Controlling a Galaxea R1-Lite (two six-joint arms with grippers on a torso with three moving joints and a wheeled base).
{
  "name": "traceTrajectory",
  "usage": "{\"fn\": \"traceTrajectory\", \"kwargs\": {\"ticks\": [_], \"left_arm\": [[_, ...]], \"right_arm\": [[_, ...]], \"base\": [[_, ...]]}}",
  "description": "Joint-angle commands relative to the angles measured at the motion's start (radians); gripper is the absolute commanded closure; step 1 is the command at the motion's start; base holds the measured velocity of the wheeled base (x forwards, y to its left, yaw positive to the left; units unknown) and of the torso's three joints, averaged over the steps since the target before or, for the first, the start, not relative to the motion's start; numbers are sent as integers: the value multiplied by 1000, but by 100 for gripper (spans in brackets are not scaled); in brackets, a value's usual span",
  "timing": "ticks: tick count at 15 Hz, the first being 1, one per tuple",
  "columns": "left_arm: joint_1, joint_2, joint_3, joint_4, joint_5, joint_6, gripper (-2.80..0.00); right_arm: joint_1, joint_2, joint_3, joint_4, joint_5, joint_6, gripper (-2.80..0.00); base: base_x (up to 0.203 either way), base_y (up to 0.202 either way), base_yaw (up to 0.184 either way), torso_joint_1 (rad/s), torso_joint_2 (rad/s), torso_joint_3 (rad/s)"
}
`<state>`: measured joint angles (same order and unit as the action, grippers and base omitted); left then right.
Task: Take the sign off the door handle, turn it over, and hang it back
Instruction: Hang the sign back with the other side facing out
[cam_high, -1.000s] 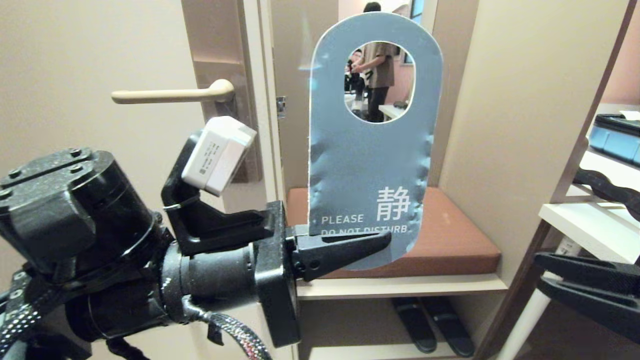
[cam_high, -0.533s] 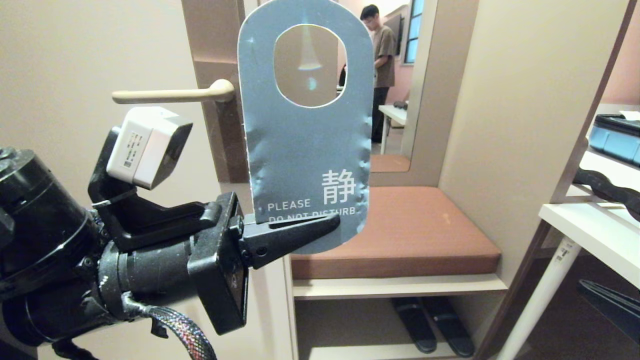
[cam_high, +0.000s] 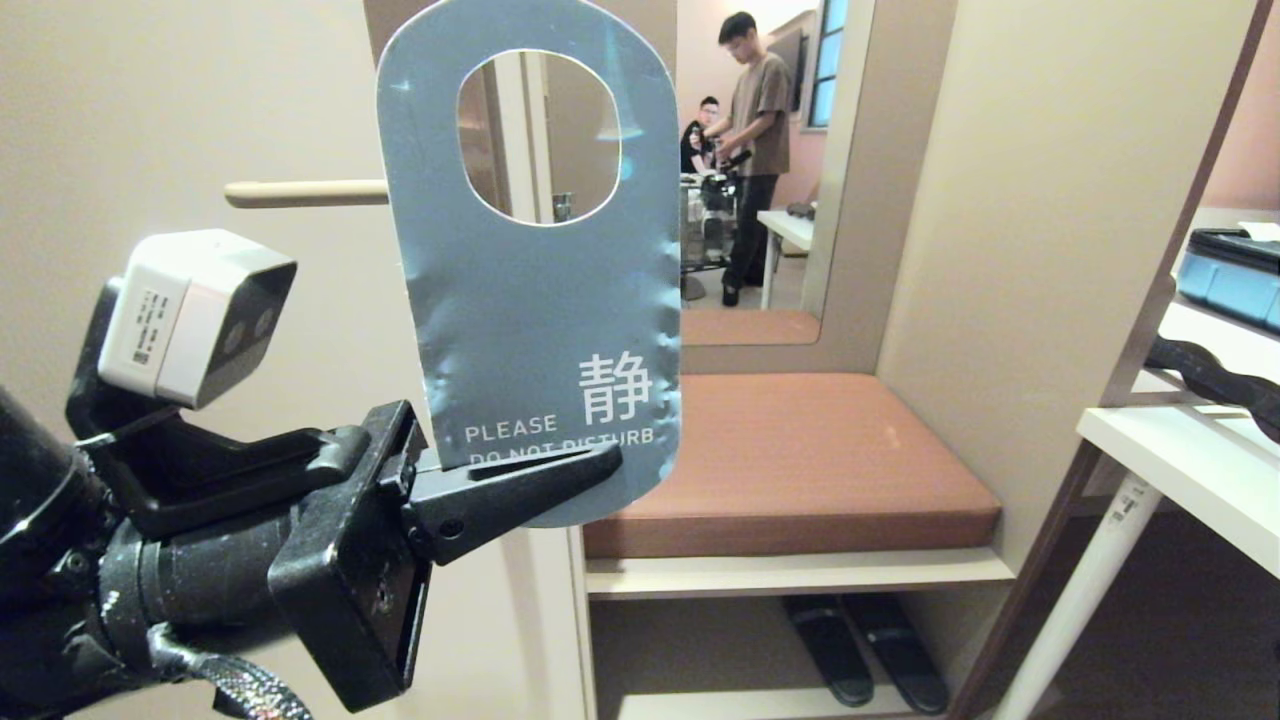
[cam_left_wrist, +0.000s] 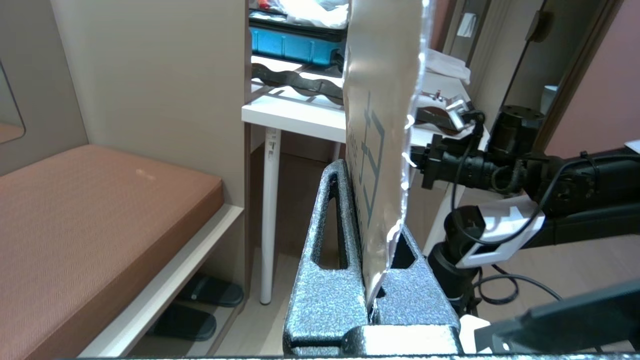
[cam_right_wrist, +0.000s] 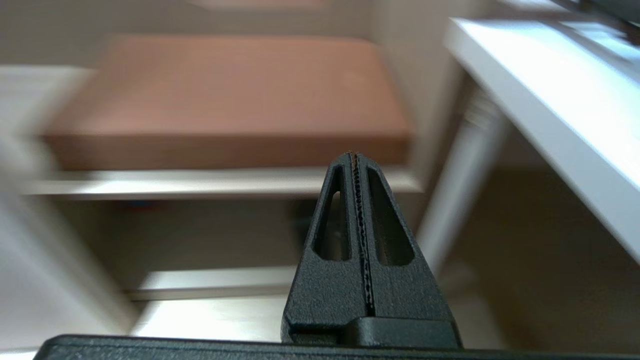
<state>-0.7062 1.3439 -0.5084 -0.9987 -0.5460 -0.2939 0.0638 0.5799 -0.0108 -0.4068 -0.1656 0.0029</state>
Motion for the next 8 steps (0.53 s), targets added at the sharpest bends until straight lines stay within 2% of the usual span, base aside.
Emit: {"fn": "traceTrajectory", "kwargs": {"ticks": [1, 4, 6, 8], "left_arm": [[3, -21, 20, -6, -3, -2, 0], [20, -25, 30, -5, -3, -2, 0], [31, -25, 33, -4, -3, -2, 0], [34, -25, 41, -3, -3, -2, 0]], "right_arm": [[-84, -25, 9, 22, 8, -19, 0], [-91, -155, 11, 117, 117, -45, 0], [-90, -286, 9, 227, 184, -63, 0], [-84, -359, -5, 366, 218, -80, 0]], "base": [[0, 0, 0, 0, 0, 0], [0, 0, 0, 0, 0, 0], [0, 0, 0, 0, 0, 0], [0, 0, 0, 0, 0, 0]]}}
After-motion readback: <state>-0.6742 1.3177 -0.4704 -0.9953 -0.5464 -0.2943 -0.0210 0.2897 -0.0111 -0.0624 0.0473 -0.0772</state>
